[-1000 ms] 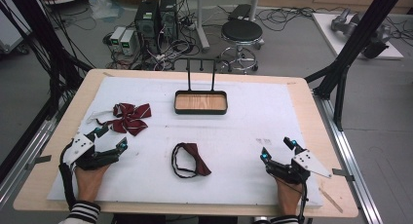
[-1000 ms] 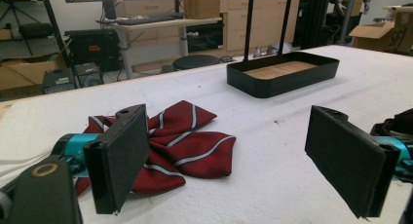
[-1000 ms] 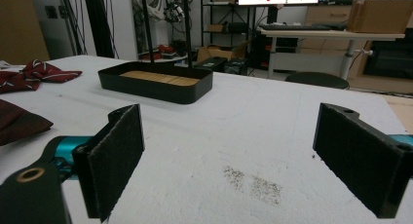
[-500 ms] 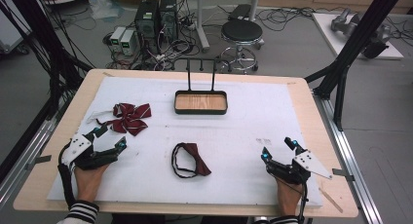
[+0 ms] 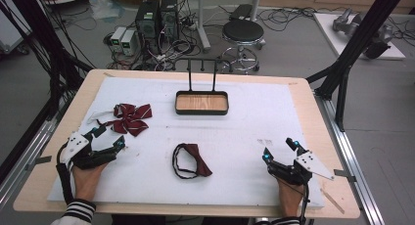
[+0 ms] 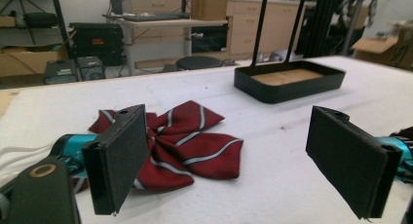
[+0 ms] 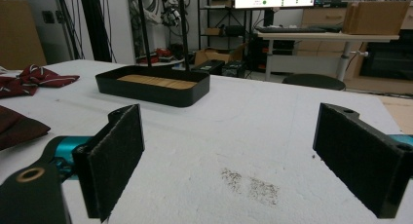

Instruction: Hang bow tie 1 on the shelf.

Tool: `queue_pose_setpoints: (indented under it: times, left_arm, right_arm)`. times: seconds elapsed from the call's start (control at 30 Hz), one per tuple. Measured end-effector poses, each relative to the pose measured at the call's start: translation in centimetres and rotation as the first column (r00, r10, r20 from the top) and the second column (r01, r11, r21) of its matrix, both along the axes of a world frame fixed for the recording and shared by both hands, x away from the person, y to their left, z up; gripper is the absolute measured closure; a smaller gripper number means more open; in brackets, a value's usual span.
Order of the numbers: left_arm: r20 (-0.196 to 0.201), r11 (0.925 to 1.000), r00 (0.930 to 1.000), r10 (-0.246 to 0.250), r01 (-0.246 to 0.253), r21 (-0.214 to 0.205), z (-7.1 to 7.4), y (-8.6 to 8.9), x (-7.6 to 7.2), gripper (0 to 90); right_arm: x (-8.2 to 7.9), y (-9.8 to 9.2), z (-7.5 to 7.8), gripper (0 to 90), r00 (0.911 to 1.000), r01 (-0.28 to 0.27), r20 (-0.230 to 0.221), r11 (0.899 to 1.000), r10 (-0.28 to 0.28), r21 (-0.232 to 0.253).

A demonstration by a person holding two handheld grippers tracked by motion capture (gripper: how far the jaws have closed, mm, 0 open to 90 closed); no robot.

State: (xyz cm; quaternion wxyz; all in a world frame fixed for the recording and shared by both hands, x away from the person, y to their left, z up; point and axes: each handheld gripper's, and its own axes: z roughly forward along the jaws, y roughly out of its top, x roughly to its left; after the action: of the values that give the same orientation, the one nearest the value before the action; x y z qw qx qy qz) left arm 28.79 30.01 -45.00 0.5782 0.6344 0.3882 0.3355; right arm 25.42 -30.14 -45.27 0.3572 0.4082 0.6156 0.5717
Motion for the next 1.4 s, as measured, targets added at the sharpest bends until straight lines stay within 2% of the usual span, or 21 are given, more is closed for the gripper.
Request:
queue_pose_setpoints:
  times: [0.3,0.4,0.57,0.63,0.73,0.87,1.0,1.07,1.17,1.23,1.3,1.4]
  left_arm:
    - [-0.028,0.9992,0.9994,0.021,-0.020,0.034,1.4,1.0,0.7,16.0]
    - [-0.042,0.9992,0.9991,0.012,-0.011,0.039,2.2,1.1,1.2,16.0]
    - [-0.065,0.9971,0.9979,-0.005,0.010,0.075,3.8,1.1,2.3,16.1]
    - [-0.073,0.9939,0.9973,-0.014,0.022,0.108,4.4,0.9,2.6,16.1]
    - [-0.086,0.9837,0.9959,-0.029,0.043,0.174,5.1,0.5,3.1,16.1]
    - [-0.088,0.9785,0.9953,-0.041,0.058,0.198,5.9,0.2,3.7,16.2]
    - [-0.115,0.9721,0.9924,-0.043,0.068,0.225,6.3,-0.1,4.6,16.2]
    - [-0.127,0.9720,0.9912,-0.038,0.066,0.225,6.6,-0.3,5.0,16.2]
    - [-0.149,0.9699,0.9882,-0.037,0.072,0.233,7.2,-0.5,5.6,16.2]
    - [-0.179,0.9674,0.9831,-0.035,0.079,0.241,7.4,-0.6,6.2,16.2]
    - [-0.228,0.9637,0.9735,-0.024,0.083,0.254,7.4,-0.6,6.8,16.1]
    - [-0.283,0.9630,0.9592,-0.008,0.084,0.256,7.4,-0.6,7.7,16.1]
  right_arm:
    - [0.0,0.0,0.0,10.5,1.0000,0.002,-0.003,1.000,-0.002,-0.001]
    - [0.0,0.0,0.0,10.5,1.0000,0.003,-0.003,1.000,-0.003,-0.005]
    - [0.1,0.0,0.0,10.5,1.0000,0.004,-0.003,1.000,-0.004,-0.006]
    - [0.1,0.0,0.0,10.5,1.0000,0.003,0.001,1.000,-0.003,-0.009]
    - [0.1,0.1,0.0,10.5,1.0000,0.003,-0.007,1.000,-0.003,-0.006]
    - [0.1,0.1,0.0,10.5,1.0000,0.003,-0.008,1.000,-0.003,-0.006]
    - [0.1,0.1,0.0,10.5,1.0000,0.003,-0.009,1.000,-0.003,-0.003]
    - [0.0,0.1,0.0,10.5,0.9999,0.002,-0.010,1.000,-0.002,-0.003]
    - [0.1,0.1,0.0,10.5,1.0000,0.003,-0.006,1.000,-0.003,-0.007]
    - [0.1,0.1,0.0,10.5,1.0000,0.003,-0.007,1.000,-0.003,-0.006]
    - [0.0,0.1,0.0,10.5,1.0000,0.003,-0.009,1.000,-0.003,-0.004]
    - [0.0,0.1,0.0,10.5,0.9999,0.002,-0.010,1.000,-0.002,-0.003]
